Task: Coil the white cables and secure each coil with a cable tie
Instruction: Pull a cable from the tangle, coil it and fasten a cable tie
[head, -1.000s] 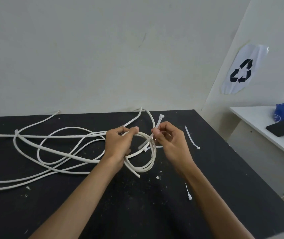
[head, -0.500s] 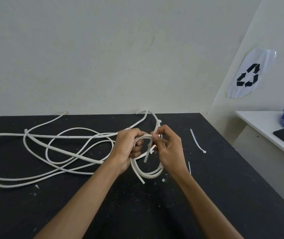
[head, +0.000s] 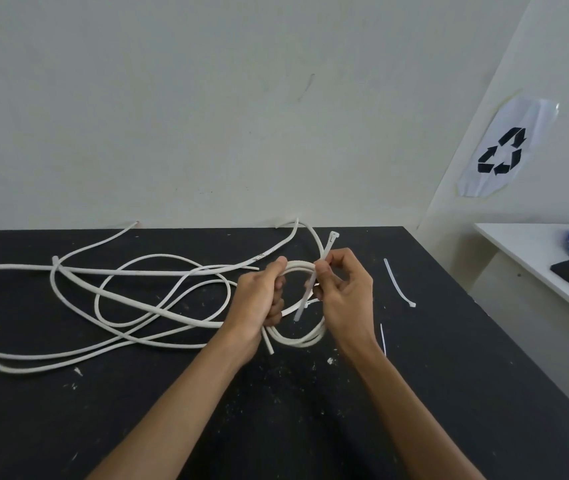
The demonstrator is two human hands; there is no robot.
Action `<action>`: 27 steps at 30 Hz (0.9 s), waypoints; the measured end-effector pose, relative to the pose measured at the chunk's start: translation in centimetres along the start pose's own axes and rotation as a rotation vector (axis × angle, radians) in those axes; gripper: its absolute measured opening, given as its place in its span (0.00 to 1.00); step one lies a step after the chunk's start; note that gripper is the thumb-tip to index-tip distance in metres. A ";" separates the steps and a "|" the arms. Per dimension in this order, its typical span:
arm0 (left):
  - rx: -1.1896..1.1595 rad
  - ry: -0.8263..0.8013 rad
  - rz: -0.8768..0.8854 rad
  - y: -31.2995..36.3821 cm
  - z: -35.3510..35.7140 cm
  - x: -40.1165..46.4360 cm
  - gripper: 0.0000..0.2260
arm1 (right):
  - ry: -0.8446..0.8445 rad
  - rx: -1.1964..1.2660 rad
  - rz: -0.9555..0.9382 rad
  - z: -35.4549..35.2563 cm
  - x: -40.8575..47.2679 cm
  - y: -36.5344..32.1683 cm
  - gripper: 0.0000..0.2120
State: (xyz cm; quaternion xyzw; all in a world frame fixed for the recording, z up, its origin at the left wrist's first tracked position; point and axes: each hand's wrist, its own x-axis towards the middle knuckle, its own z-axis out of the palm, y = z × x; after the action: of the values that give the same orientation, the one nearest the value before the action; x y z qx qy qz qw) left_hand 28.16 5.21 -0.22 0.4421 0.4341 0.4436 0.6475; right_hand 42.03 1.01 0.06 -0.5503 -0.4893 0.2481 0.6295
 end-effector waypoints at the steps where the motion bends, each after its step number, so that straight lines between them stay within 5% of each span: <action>1: -0.024 0.011 -0.009 0.2 0.0 0.1 0.21 | -0.013 0.006 0.010 0.0 0.0 0.0 0.06; 10: 0.047 -0.042 0.046 1.2 -1.1 0.2 0.19 | -0.166 0.139 0.237 -1.5 1.4 -0.2 0.11; 15: 0.256 0.082 0.179 -0.4 -1.7 0.9 0.16 | -0.182 0.194 0.372 -1.5 1.5 0.5 0.10; 19: 0.244 0.134 0.121 -2.3 -2.3 1.4 0.15 | -0.166 0.251 0.470 -1.2 0.5 1.0 0.09; 27: 0.182 0.143 0.171 -1.3 -2.8 1.7 0.14 | 0.031 0.341 0.309 -3.7 1.8 0.7 0.07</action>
State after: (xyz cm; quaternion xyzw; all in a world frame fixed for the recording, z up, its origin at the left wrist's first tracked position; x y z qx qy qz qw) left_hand 26.14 7.11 -2.42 0.5017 0.4782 0.4864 0.5320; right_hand 46.16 1.09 0.31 -0.5082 -0.3404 0.4122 0.6752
